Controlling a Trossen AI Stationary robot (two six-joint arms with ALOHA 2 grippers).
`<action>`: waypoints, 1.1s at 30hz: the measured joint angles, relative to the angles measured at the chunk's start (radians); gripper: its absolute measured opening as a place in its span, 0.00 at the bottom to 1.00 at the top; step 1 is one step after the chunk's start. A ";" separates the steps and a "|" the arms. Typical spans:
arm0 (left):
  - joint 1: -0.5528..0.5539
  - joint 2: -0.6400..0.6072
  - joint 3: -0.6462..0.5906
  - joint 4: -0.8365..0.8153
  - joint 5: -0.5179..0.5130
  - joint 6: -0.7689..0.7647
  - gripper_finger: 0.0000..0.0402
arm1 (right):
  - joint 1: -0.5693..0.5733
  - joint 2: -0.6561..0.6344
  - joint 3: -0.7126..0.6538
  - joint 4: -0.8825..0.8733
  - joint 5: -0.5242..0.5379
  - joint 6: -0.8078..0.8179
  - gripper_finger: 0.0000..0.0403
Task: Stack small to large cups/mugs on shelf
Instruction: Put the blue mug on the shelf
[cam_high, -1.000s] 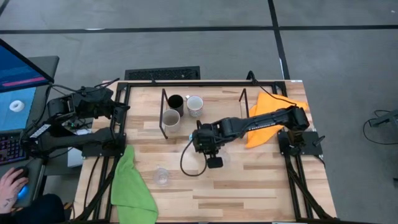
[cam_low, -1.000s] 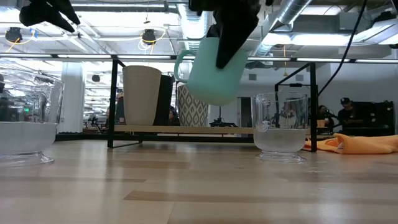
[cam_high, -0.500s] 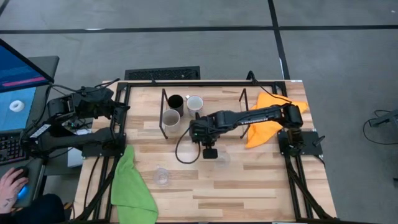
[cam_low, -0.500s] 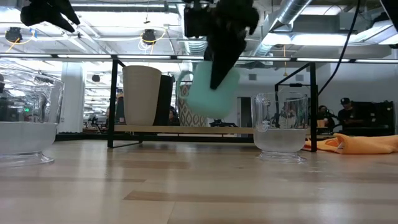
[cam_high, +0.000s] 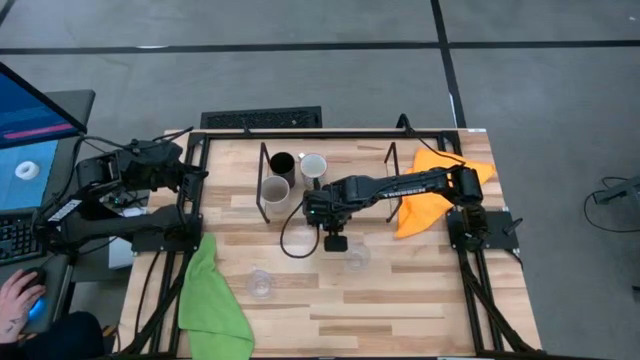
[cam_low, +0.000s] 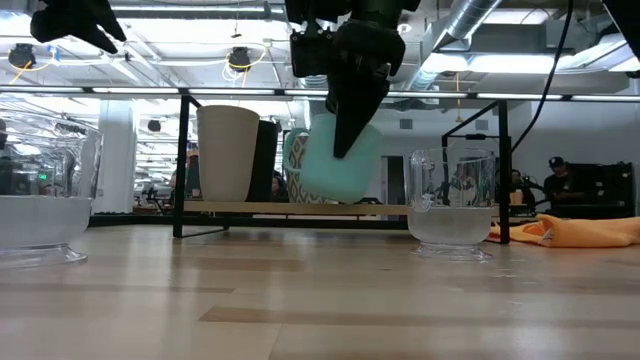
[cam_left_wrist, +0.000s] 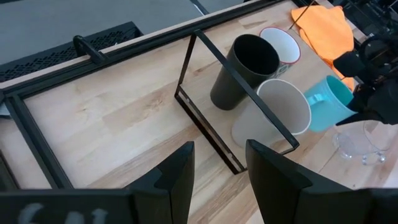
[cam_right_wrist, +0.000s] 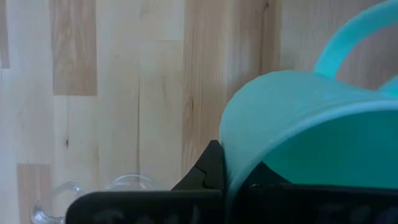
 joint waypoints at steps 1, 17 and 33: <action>0.000 0.000 0.000 0.000 0.000 0.000 0.34 | 0.000 0.000 0.000 0.001 0.002 0.000 0.03; 0.000 0.000 0.000 0.000 -0.006 0.000 0.34 | -0.018 0.000 0.000 0.041 0.002 0.042 0.03; 0.000 0.000 0.000 -0.002 -0.007 -0.006 0.34 | -0.056 0.000 0.000 0.091 0.002 -0.002 0.03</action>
